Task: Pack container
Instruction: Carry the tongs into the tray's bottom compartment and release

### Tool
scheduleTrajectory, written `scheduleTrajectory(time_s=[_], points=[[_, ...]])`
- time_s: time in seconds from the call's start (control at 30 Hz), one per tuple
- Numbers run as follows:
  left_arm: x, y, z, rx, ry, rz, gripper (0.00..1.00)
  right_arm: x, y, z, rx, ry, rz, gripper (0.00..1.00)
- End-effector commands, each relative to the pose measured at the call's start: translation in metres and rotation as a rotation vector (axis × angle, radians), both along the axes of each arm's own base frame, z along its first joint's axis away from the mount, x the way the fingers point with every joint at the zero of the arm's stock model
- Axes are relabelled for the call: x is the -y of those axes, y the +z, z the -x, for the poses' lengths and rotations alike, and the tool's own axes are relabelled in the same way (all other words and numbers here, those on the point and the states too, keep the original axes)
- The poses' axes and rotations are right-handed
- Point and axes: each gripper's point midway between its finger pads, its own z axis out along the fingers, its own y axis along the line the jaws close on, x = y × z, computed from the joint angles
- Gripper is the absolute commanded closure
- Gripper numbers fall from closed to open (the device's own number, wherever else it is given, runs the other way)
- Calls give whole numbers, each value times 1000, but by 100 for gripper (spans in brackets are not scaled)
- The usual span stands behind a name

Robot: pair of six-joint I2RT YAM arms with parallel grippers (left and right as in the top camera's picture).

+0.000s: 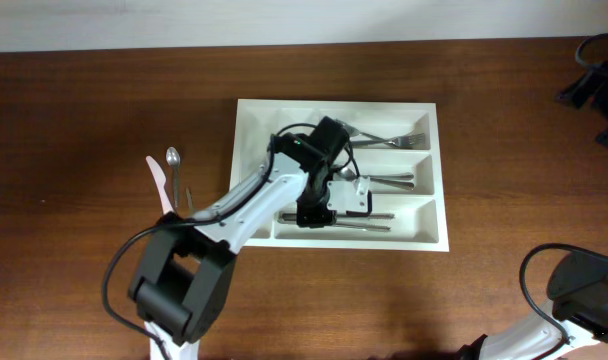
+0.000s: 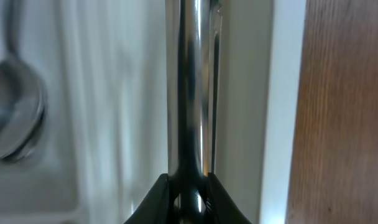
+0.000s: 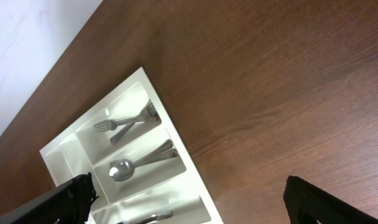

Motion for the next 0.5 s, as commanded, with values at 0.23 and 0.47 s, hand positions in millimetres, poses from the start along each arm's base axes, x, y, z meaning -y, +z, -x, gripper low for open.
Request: scheduleTrajectory(time_s=[0.23, 0.47], points=[[-21, 48, -39, 167, 238, -136, 1, -2, -2, -1, 0, 4, -18, 1], [-64, 164, -72, 305, 444, -93, 1, -2, -2, -1, 0, 4, -18, 1]])
